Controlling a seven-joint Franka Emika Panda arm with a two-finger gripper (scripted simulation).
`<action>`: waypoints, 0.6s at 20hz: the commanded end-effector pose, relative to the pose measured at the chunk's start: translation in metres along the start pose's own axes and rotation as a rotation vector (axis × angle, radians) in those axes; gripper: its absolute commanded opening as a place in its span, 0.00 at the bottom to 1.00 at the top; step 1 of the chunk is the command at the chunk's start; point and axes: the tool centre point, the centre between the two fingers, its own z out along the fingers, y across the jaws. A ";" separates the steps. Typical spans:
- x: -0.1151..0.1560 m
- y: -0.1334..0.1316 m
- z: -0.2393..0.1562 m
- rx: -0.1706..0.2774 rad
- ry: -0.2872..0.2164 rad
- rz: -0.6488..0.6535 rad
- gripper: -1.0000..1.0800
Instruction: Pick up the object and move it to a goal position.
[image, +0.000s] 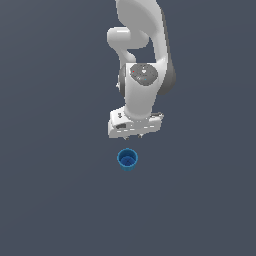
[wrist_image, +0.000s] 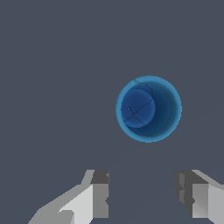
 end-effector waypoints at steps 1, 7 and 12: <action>0.002 -0.001 0.005 -0.023 -0.012 -0.071 0.62; 0.007 -0.002 0.022 -0.099 -0.058 -0.305 0.62; 0.012 -0.003 0.037 -0.162 -0.107 -0.514 0.62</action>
